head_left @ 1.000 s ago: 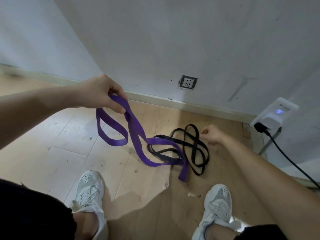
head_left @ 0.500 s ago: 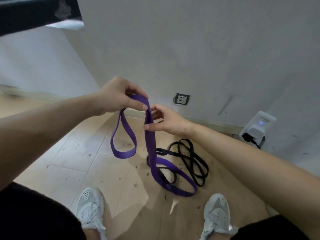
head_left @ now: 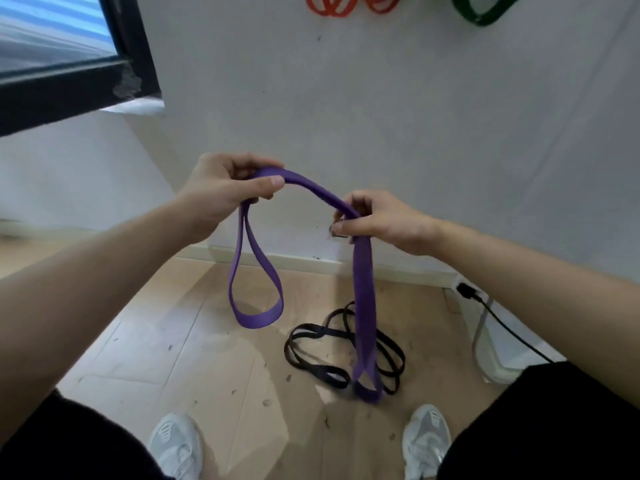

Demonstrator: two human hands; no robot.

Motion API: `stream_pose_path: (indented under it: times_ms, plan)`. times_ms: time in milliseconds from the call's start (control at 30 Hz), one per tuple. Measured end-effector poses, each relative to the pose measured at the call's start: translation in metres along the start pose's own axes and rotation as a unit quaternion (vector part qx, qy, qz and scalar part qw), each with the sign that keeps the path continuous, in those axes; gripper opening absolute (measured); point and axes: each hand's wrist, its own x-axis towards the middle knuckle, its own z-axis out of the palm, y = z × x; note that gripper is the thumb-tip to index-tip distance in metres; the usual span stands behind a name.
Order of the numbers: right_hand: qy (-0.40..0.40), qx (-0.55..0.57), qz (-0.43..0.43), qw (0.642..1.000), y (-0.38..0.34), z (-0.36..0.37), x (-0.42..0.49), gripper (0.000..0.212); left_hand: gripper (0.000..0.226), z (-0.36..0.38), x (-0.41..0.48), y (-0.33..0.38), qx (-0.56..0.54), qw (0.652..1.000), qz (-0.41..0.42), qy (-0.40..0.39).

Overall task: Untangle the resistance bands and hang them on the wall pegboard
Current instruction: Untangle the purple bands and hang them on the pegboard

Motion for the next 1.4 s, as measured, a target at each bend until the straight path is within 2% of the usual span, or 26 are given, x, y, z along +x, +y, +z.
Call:
stream_pose_path:
  times_ms: [233, 333, 500, 633, 733, 933, 1100, 1233, 1400]
  plan:
    - [0.071, 0.039, -0.08, 0.993, -0.055, -0.049, -0.007, 0.014, 0.045, 0.006, 0.01, 0.006, -0.023, 0.999, -0.013, -0.044]
    - [0.079, 0.06, -0.102, 0.99, -0.064, -0.055, -0.001, 0.012, 0.033, 0.018, 0.016, 0.01, -0.023, 0.998, -0.022, -0.061]
    - [0.061, 0.032, -0.085, 0.994, -0.034, -0.03, 0.009, 0.015, 0.046, 0.04, 0.023, 0.012, -0.044, 0.993, -0.015, -0.105]
    - [0.039, -0.015, -0.061, 0.997, -0.015, -0.021, 0.014, 0.021, 0.044, 0.058, 0.03, 0.008, 0.052, 0.988, -0.021, -0.141]
    - [0.044, -0.006, -0.063, 0.997, -0.011, -0.023, 0.017, 0.023, 0.033, 0.065, 0.038, 0.009, 0.074, 0.99, -0.013, -0.115]
    - [0.015, 0.034, -0.031, 0.999, 0.005, -0.022, 0.019, 0.036, 0.015, 0.068, 0.05, 0.01, -0.015, 0.997, 0.012, -0.073]
    - [0.0, 0.085, -0.004, 0.996, 0.022, -0.015, 0.023, 0.026, 0.018, 0.065, 0.057, 0.011, -0.113, 0.993, 0.007, -0.031]
    - [0.002, 0.091, 0.004, 0.996, 0.02, -0.013, 0.026, 0.017, 0.017, 0.062, 0.056, 0.007, -0.127, 0.992, 0.008, -0.016]
    - [0.05, 0.099, -0.014, 0.994, 0.012, -0.021, 0.025, 0.025, 0.013, 0.045, 0.056, 0.001, -0.128, 0.992, -0.011, 0.012]
